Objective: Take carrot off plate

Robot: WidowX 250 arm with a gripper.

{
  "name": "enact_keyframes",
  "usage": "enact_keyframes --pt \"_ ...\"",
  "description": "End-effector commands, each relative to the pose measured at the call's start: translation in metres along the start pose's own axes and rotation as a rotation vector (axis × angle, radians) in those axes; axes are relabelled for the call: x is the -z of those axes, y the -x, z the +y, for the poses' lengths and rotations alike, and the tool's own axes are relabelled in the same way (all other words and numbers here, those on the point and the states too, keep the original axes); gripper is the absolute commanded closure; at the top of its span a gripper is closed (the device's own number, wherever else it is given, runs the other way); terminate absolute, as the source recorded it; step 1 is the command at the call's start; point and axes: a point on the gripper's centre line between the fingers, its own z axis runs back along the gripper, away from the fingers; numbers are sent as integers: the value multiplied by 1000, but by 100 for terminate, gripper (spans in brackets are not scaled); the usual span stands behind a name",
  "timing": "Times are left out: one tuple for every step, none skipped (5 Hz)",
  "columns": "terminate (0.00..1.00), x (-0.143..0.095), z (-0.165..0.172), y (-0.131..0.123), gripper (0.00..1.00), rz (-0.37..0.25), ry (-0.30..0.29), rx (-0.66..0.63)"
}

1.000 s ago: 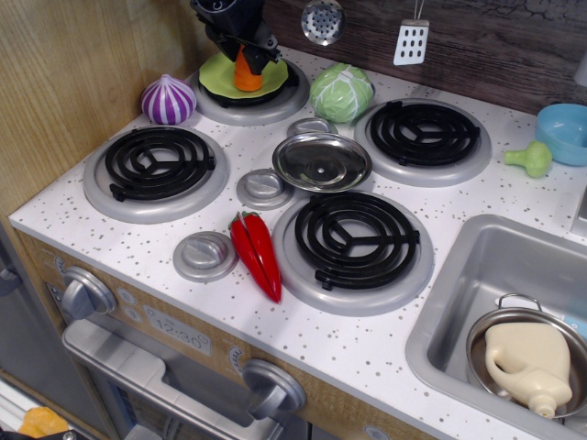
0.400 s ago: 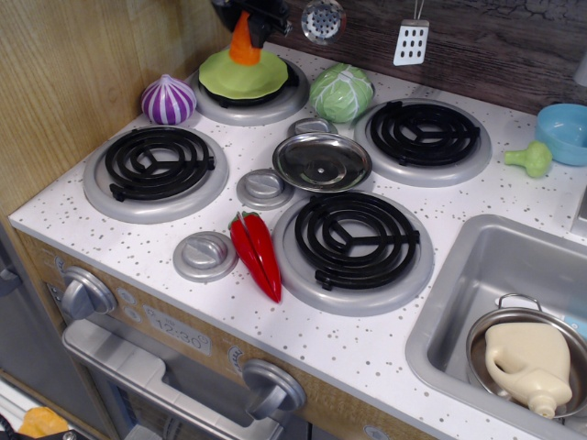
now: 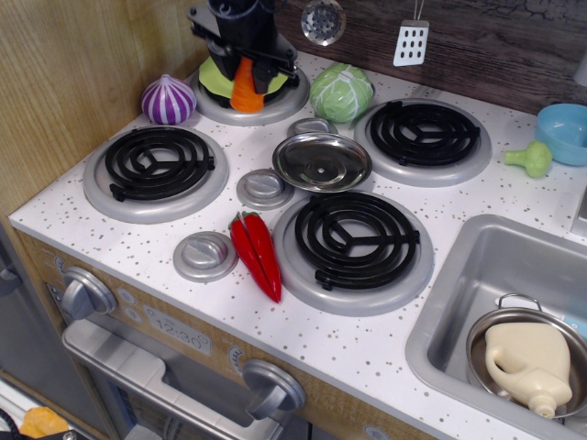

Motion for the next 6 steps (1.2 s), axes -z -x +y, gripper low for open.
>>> enact_keyframes --pt "0 14 -3 -10 100 -51 52 12" --pt "0 20 -8 -13 100 -26 78 32" --pt "0 21 -5 -8 100 8 65 59" --pt "0 14 3 -7 100 28 30 102" --pt "0 11 10 -2 0 11 8 127" --pt "100 11 10 -2 0 11 8 127"
